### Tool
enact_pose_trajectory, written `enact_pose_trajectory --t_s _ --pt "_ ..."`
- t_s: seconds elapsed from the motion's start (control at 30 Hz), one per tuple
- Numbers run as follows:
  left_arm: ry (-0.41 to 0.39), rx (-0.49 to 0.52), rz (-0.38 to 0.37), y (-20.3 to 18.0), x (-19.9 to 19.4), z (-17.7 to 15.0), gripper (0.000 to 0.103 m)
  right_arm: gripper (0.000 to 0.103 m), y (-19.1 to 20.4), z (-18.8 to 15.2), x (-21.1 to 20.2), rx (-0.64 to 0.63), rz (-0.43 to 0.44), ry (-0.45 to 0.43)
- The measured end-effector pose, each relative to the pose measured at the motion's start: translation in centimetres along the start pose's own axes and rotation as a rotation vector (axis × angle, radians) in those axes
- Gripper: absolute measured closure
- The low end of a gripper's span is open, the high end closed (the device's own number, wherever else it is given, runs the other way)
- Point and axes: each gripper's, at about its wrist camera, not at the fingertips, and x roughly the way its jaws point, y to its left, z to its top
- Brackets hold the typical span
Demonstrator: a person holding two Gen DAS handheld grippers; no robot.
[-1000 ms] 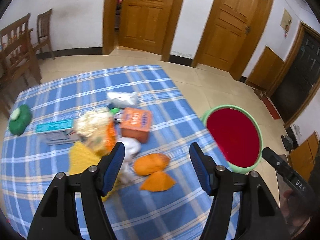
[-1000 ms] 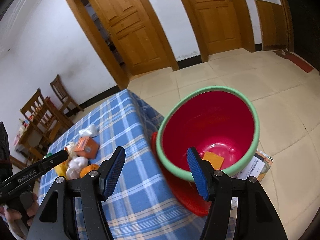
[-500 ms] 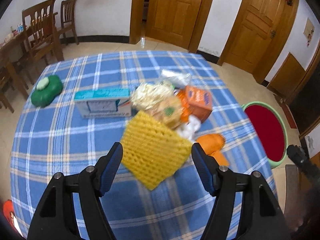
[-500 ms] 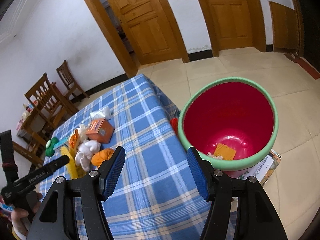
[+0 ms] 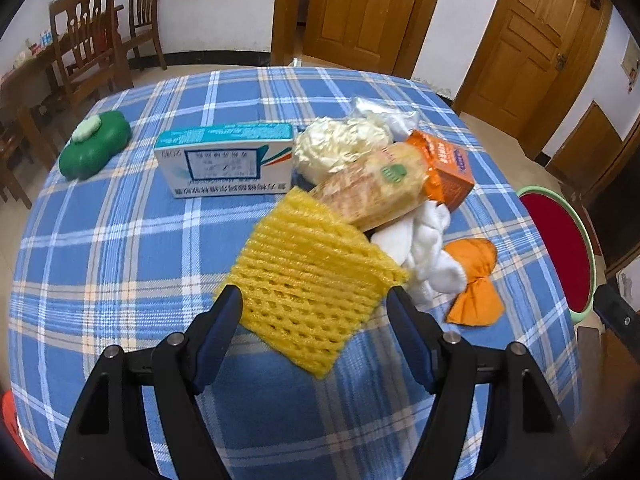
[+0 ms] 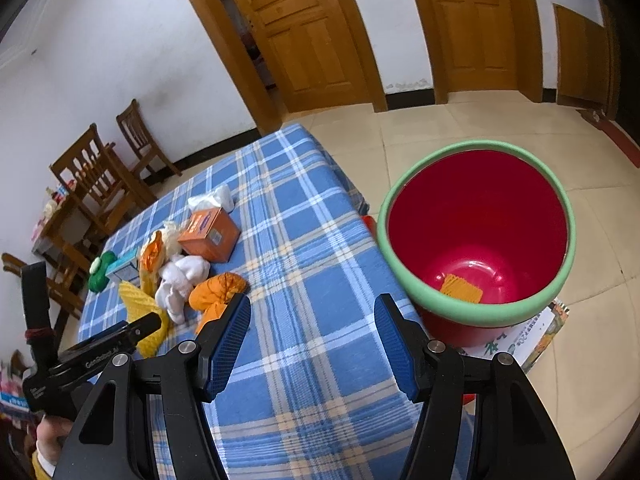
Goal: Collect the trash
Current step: 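Move both grippers back to the table and grasp the second yellow foam net with the left, then grasp the orange cloth with the right gripper while the left holds the foam net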
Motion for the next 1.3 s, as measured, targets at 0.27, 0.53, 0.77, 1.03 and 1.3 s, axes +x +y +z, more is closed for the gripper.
enact_pose_trajectory --t_s 0.27,0.53,0.77,1.03,1.3 --pt "-0.014 0.053 0.031 -0.5 -0.1 -0.7 0.029 0.037 1.4 -0.6 1.5 -0.031 0.012 0.042" --pt "0.000 0.026 0.058 0.7 0.4 -1.1 0.029 0.037 2.9 -1.3 3.0 -0.066 0.025 0.081" --pt "-0.048 -0.012 0.007 2.4 -0.6 -1.0 0.069 0.037 4.2 -1.8 4.2 -0.106 0.035 0.114" --pt "-0.090 -0.037 -0.076 3.6 -1.9 -0.5 0.091 0.037 6.4 -2.3 5.6 -0.175 0.062 0.140" --pt "-0.132 -0.067 -0.128 4.3 -3.7 -0.1 0.092 0.049 8.1 -2.4 7.0 -0.216 0.085 0.153"
